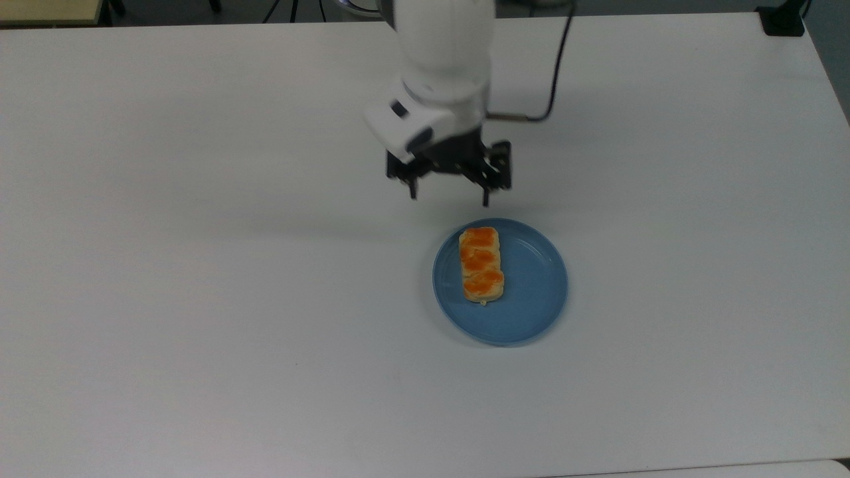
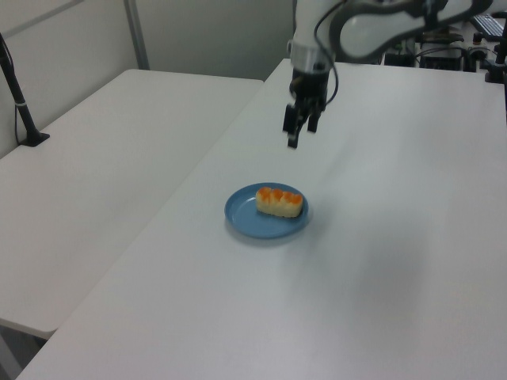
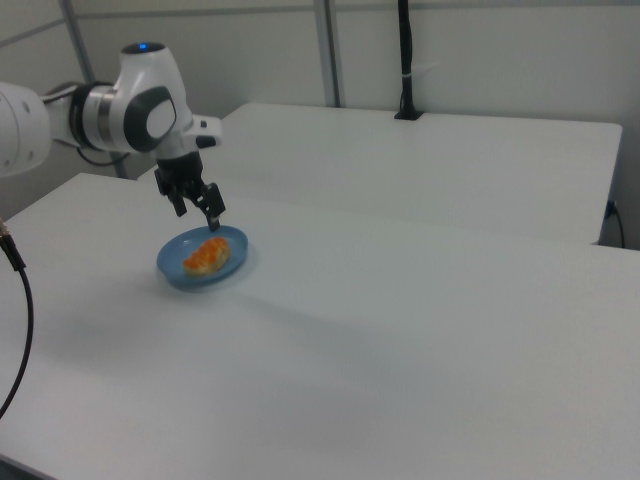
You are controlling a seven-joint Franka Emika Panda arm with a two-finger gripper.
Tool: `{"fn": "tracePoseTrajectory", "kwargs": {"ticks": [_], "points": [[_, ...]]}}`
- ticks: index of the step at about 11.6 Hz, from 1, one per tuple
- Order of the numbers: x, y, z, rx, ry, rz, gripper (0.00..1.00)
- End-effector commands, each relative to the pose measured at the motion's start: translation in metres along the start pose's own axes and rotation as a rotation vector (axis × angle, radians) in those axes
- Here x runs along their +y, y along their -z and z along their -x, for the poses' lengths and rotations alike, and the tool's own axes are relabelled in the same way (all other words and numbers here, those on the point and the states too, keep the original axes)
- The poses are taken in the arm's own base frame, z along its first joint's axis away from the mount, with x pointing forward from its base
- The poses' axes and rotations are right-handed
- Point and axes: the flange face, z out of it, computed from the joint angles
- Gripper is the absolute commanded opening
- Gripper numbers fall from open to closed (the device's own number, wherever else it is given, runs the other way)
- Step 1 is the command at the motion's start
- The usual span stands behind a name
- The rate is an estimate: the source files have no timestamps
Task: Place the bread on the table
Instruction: 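Move the open gripper down over the bread roll on the blue plate, then close the gripper on the orange-topped bread roll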
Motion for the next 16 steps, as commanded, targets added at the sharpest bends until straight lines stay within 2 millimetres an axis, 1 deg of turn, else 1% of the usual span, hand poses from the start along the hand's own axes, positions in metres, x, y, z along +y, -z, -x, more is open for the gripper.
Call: {"fn": "tracePoseTrajectory", "kwargs": {"ticks": [1,2,4,6,7,8,9,10,11,12,13,14,15,16], "points": [[-0.02,-0.049,-0.004,0.013,0.001,0.023,1.0],[-0.029,-0.061,-0.003,0.03,0.01,0.036,1.0],[-0.036,-0.094,-0.002,0.033,0.008,0.071,1.0],[-0.045,-0.122,0.001,0.041,0.004,0.096,1.0],[-0.051,-0.131,0.004,0.038,0.003,0.109,0.95],[-0.051,-0.134,0.005,0.038,-0.006,0.114,0.84],[-0.051,-0.133,0.004,0.039,-0.01,0.112,0.64],[-0.052,-0.129,0.003,0.046,-0.015,0.105,0.49],[-0.053,-0.12,-0.002,0.06,-0.027,0.096,0.47],[-0.052,-0.112,-0.004,0.072,-0.044,0.089,0.41],[-0.05,-0.097,-0.006,0.089,-0.052,0.079,0.36],[-0.048,-0.078,-0.008,0.107,-0.057,0.065,0.36],[-0.04,-0.052,-0.011,0.131,-0.063,0.059,0.36],[-0.027,-0.03,-0.009,0.129,-0.066,0.065,0.36]]}}
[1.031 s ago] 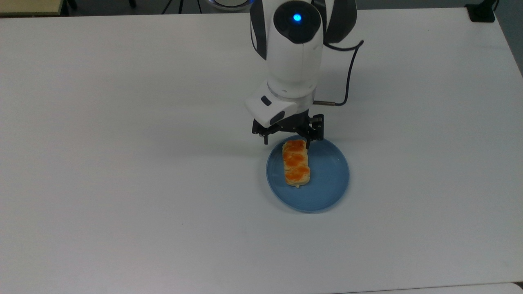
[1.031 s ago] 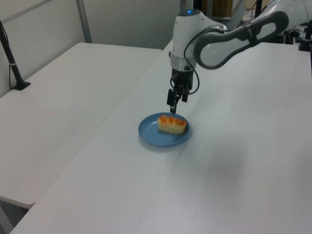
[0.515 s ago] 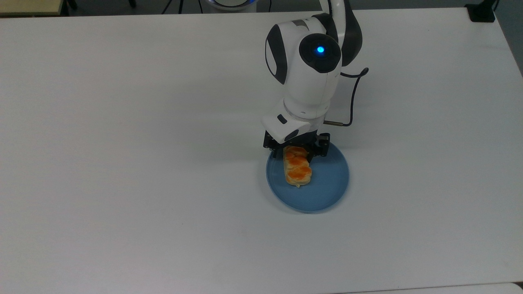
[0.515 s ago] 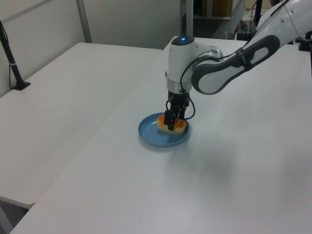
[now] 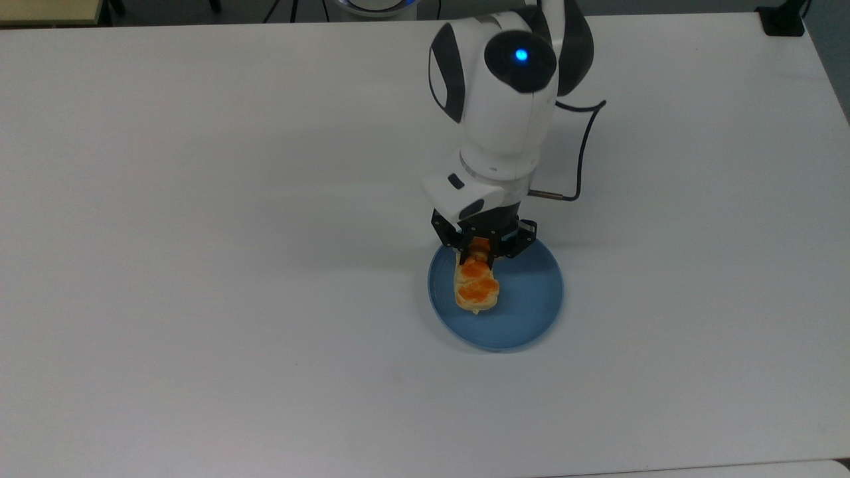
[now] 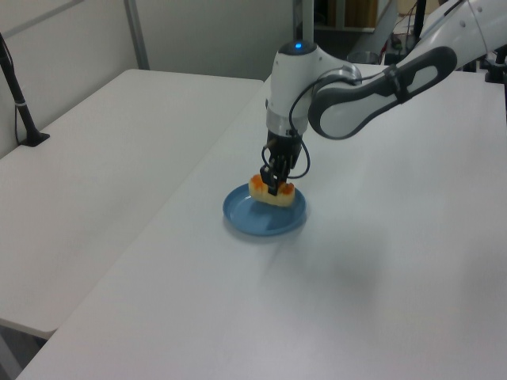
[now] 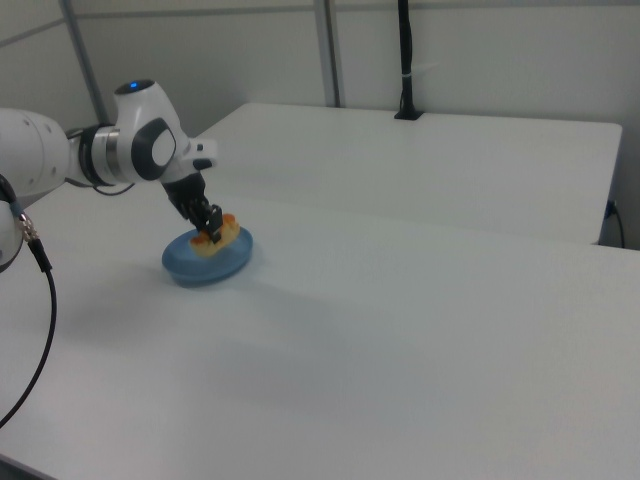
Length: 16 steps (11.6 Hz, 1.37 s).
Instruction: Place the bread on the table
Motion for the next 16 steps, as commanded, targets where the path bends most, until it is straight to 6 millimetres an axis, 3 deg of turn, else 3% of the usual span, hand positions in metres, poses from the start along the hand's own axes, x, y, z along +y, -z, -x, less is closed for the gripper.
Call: {"fn": "tracePoseTrajectory", "kwargs": {"ticks": [1,3,4,6,8,9,10,11,12,13,16], "points": [[0.054,0.06,0.003,-0.038,0.009,0.028,0.36],[0.114,0.053,0.025,-0.157,0.109,0.08,0.36],[0.137,0.039,0.04,-0.203,0.131,0.095,0.36],[0.163,0.01,0.054,-0.264,0.143,0.116,0.36],[0.171,-0.027,0.082,-0.352,0.193,0.138,0.38],[0.173,-0.031,0.085,-0.354,0.195,0.139,0.45],[0.174,-0.029,0.083,-0.346,0.189,0.138,0.76],[0.176,-0.027,0.082,-0.346,0.181,0.139,1.0],[0.178,-0.023,0.081,-0.347,0.181,0.138,1.0],[0.183,-0.004,0.072,-0.318,0.168,0.132,1.0],[0.211,0.094,0.048,-0.25,0.102,0.101,1.0]]}}
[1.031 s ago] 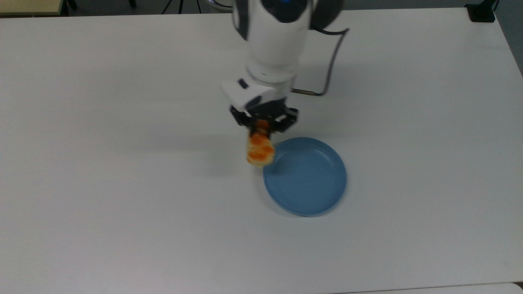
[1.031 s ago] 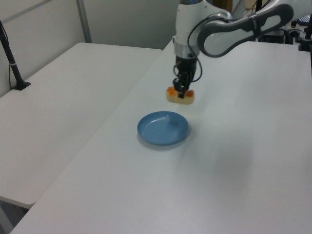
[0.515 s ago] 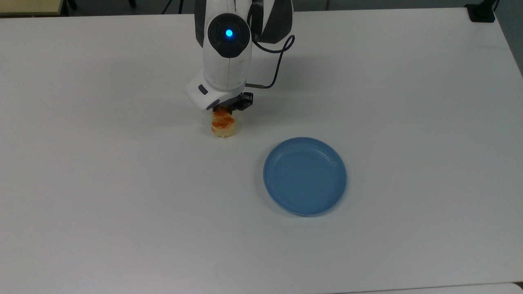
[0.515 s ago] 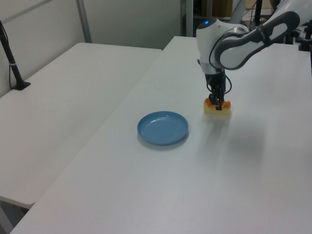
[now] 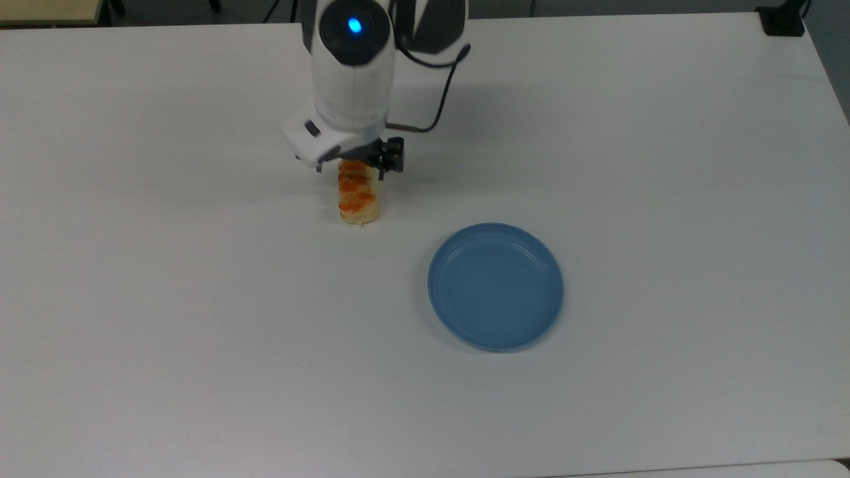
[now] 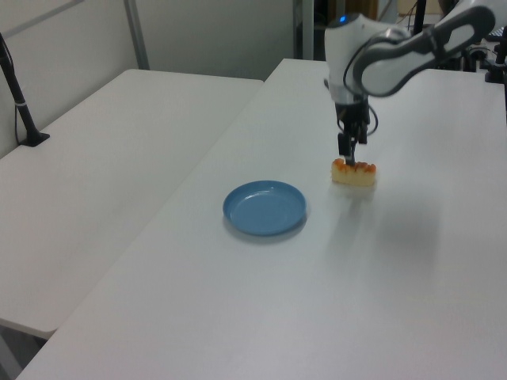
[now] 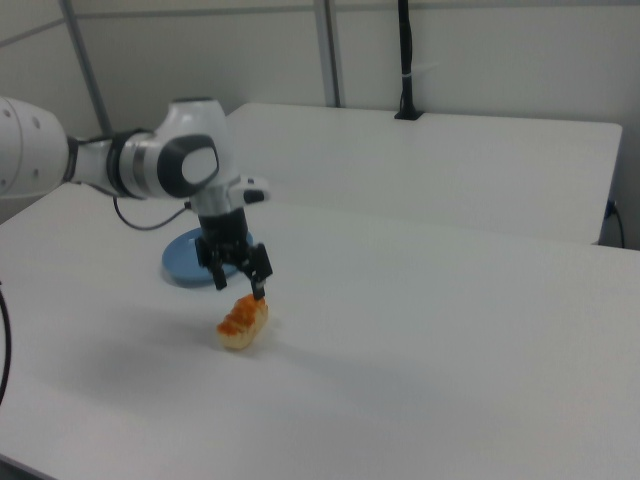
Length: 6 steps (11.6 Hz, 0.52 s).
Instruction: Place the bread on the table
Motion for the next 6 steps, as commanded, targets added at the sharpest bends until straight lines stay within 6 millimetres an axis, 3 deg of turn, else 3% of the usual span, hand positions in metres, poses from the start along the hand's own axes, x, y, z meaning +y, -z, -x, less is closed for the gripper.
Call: {"fn": "tracePoseTrajectory", "kwargs": {"ticks": [1,4,6], "points": [[0.033,0.101,0.023,0.07,-0.028,-0.034,1.0],[0.029,0.179,0.059,0.084,-0.017,-0.07,1.0],[0.026,0.207,0.079,0.038,-0.009,-0.094,1.0]]}}
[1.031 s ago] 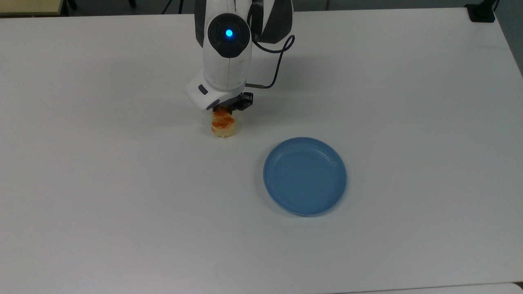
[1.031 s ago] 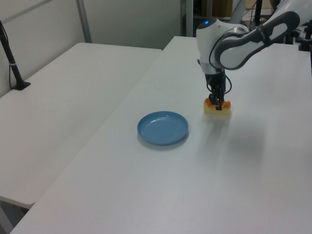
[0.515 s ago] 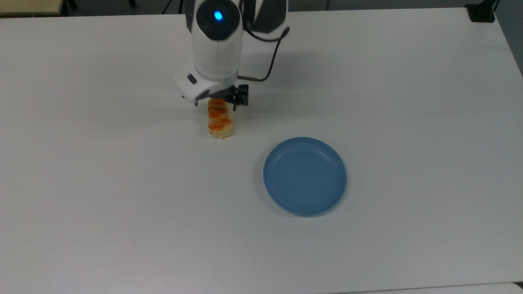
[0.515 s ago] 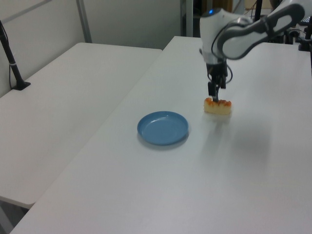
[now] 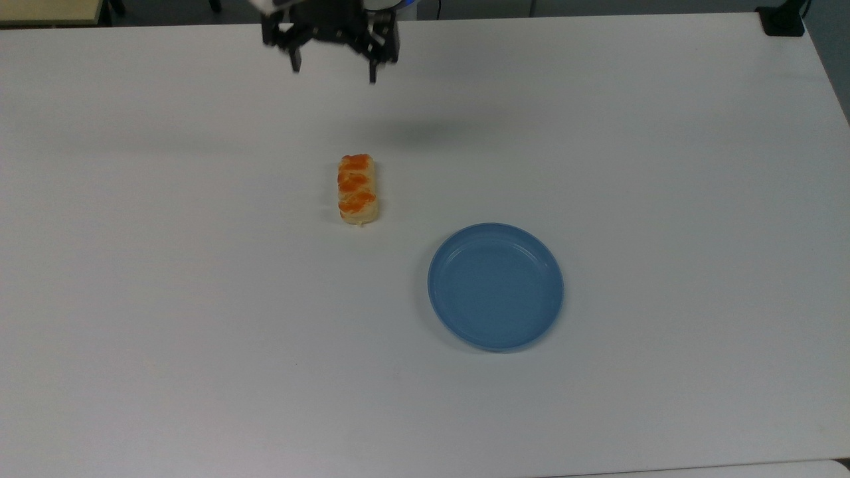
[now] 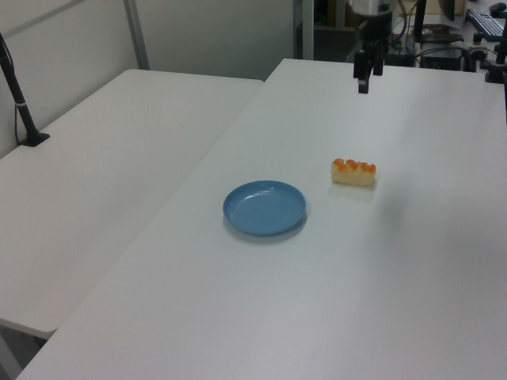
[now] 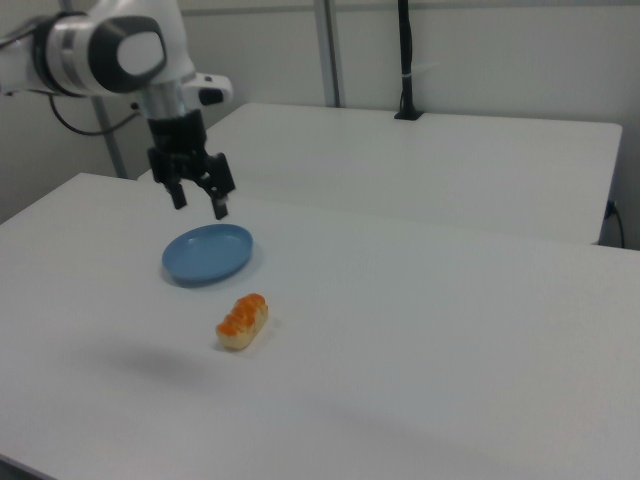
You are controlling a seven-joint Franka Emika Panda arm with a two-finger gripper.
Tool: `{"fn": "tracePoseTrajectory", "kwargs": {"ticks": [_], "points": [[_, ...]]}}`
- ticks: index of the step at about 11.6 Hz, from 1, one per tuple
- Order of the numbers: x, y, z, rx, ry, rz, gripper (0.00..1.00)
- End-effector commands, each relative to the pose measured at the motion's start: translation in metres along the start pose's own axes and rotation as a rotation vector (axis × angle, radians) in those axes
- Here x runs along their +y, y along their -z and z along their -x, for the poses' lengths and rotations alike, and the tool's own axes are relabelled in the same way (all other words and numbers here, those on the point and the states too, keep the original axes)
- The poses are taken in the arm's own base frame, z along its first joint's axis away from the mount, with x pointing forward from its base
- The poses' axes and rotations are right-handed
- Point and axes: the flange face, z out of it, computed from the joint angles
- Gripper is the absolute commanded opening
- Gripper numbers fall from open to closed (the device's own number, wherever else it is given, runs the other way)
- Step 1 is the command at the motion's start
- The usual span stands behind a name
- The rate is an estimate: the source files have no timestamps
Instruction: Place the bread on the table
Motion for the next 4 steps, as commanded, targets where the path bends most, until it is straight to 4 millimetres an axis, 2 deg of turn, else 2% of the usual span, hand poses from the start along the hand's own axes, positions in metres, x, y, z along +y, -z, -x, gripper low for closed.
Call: {"fn": "tracePoseTrajectory", "kwargs": {"ticks": [1,4], "points": [[0.001,0.038,0.026,-0.043,0.006,-0.036,1.0],[0.021,0.044,0.022,-0.025,-0.022,-0.049,1.0]]}}
